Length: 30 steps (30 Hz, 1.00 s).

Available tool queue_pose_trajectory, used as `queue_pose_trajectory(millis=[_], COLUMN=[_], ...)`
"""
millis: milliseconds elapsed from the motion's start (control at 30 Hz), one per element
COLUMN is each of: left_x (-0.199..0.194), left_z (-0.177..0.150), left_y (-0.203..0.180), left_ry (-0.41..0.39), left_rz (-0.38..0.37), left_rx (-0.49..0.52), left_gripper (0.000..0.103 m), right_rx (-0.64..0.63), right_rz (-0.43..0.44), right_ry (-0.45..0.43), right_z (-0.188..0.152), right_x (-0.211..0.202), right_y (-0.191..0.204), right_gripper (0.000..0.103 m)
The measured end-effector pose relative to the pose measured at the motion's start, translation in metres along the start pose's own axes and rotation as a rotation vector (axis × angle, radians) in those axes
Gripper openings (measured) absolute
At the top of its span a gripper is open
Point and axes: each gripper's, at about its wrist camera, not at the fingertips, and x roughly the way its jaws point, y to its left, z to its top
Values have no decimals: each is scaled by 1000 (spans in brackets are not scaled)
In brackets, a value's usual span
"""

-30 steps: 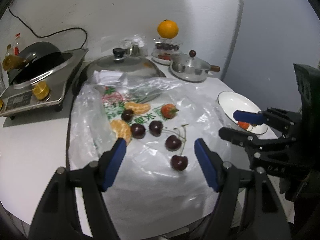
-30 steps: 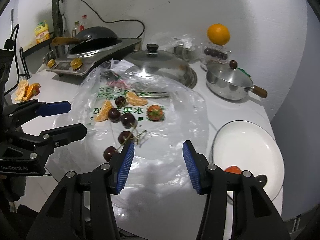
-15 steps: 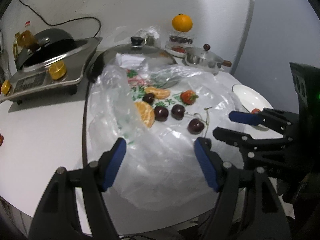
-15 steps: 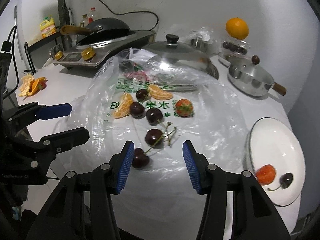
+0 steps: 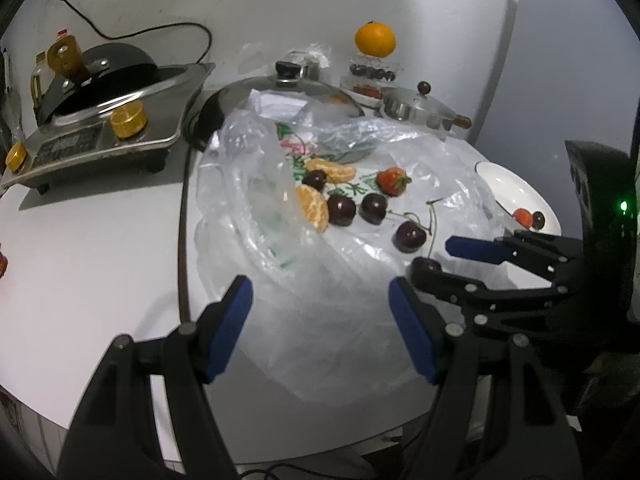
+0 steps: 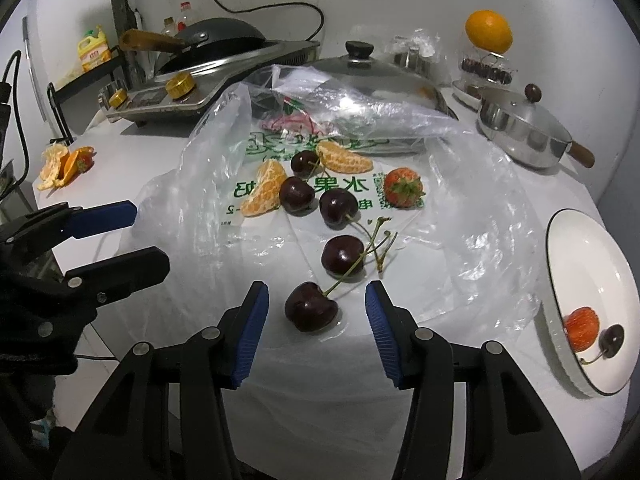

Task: Organize fruits
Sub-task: 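Grasp another dark cherry with right gripper and lift it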

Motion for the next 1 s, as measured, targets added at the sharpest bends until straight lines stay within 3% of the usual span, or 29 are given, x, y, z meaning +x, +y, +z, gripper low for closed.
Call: queue_pose_trajectory(millis=[300, 567, 1000], left_x=[1, 4, 4], left_z=[-4, 0, 13], left_y=[2, -4, -33], left_ry=[9, 13, 5], left_rz=[13, 23, 28], left_rx=[-5, 3, 52], left_gripper=[72, 72, 72], right_rx=[-13, -18, 9], right_rz=[21, 31, 35], right_ry=[19, 12, -61], right_z=[-4, -5, -2], right_x=[11, 12, -16], right_y=[4, 1, -24], right_gripper=[52, 33, 32])
